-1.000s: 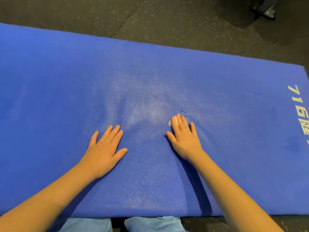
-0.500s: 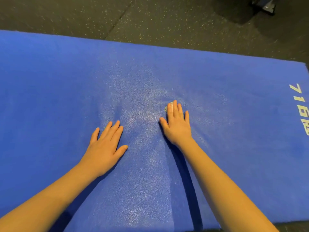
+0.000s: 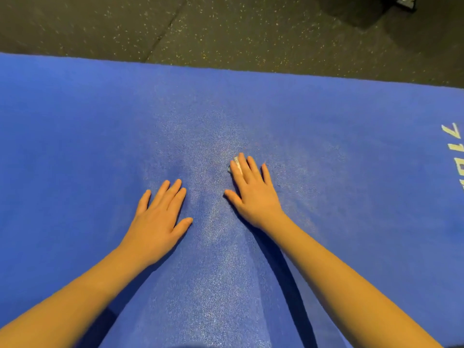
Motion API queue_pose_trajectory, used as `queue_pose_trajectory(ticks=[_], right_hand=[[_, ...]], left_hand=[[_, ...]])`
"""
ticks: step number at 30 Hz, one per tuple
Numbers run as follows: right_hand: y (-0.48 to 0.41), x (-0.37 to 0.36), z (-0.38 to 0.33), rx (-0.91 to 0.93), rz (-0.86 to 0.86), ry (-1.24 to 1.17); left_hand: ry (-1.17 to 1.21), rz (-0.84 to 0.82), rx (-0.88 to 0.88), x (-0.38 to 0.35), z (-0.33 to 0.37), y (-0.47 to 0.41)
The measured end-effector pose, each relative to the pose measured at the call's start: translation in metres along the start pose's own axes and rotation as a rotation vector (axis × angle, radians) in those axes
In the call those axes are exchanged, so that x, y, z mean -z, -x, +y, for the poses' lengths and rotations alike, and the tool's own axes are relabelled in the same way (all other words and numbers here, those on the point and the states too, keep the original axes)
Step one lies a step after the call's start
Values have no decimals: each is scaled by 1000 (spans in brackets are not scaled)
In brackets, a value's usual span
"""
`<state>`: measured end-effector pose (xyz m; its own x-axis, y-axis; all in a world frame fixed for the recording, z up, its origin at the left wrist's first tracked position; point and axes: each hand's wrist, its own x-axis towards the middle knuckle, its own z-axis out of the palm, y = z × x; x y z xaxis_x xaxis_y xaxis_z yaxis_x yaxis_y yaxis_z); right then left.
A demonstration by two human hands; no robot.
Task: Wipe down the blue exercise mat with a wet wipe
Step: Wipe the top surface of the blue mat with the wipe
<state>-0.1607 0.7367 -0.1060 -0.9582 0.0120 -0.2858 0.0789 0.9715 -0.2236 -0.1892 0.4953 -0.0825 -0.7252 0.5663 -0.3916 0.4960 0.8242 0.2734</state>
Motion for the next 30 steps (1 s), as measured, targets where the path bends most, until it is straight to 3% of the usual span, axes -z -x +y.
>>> queue_pose_trajectory(ticks=[3,8,14,20,22,26,30], right_hand=[[-2,3,19,2,32,59],[-57,18,37,-268,82,25],[-58,20,32,51,41,57],[-123,40,45,-286,102,-39],[-137,41,30,-244,78,-67],[-138,43,37,8,63,58],[-168,55,58,-226,110,29]], left_hand=[[-14,-5,-10,5,-3,-12],[-43,-9,-34,14,-10,-30],[-140,27,-74,18,-19,-52],[-202,-3,-152,25,-27,-65],[-189,-12,-155,30,-30,-76],[-272,-26,-198,30,-31,-87],[-293,-2,-214,26,-33,-86]])
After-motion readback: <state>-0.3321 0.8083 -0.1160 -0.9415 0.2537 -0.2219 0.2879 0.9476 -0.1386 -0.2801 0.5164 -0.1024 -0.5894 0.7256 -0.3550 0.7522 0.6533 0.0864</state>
